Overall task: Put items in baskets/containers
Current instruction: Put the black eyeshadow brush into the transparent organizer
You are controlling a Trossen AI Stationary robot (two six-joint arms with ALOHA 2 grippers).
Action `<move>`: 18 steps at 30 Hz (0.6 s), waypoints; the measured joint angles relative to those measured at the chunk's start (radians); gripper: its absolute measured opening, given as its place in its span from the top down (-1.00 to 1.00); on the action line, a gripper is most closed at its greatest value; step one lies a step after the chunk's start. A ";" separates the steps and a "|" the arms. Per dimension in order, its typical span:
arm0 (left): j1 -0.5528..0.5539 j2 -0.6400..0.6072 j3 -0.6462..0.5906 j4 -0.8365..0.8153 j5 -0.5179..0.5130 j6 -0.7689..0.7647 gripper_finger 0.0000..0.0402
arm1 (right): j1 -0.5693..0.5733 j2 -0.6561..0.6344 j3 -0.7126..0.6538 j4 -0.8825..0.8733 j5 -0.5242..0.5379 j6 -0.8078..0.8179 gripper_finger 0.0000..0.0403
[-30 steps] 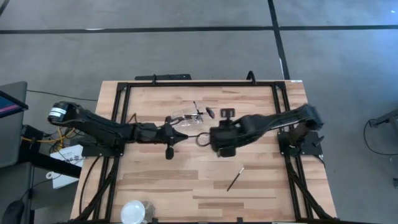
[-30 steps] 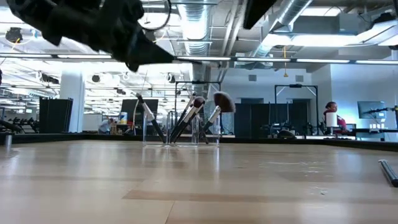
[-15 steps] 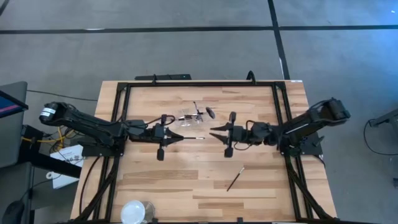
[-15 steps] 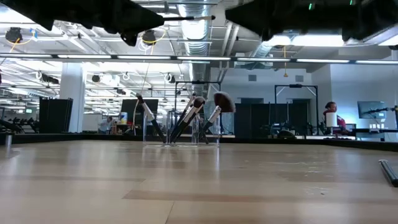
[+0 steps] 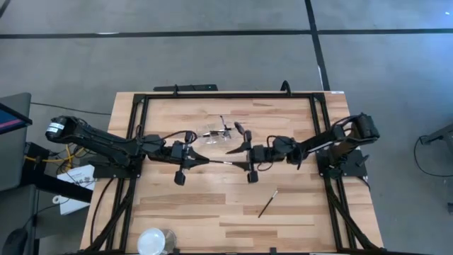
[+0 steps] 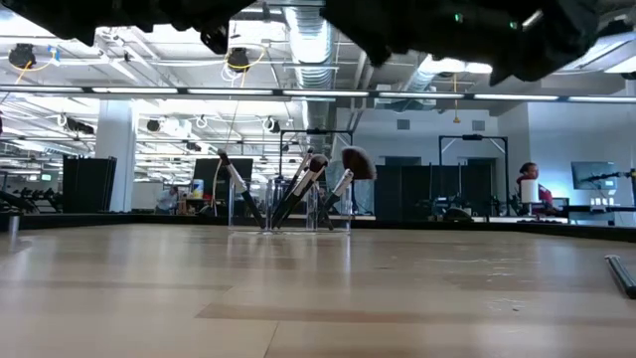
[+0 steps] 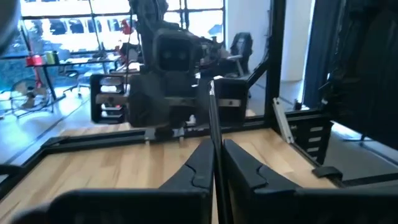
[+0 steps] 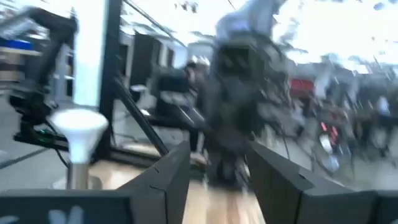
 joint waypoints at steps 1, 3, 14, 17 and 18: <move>0.000 0.000 0.000 0.004 0.005 0.000 0.91 | 0.009 0.011 0.020 0.008 -0.010 -0.022 0.24; 0.000 0.000 0.000 0.003 0.005 0.000 0.91 | 0.028 0.031 0.050 0.011 -0.014 -0.065 0.20; 0.000 0.000 0.000 0.011 0.053 -0.004 0.91 | 0.057 0.102 0.141 0.007 0.003 -0.164 0.28; 0.000 0.000 0.000 0.010 0.079 -0.003 0.91 | 0.051 0.102 0.142 0.000 0.003 -0.164 0.39; 0.000 0.000 0.000 0.010 0.088 -0.003 0.91 | 0.050 0.102 0.142 0.001 0.003 -0.164 0.43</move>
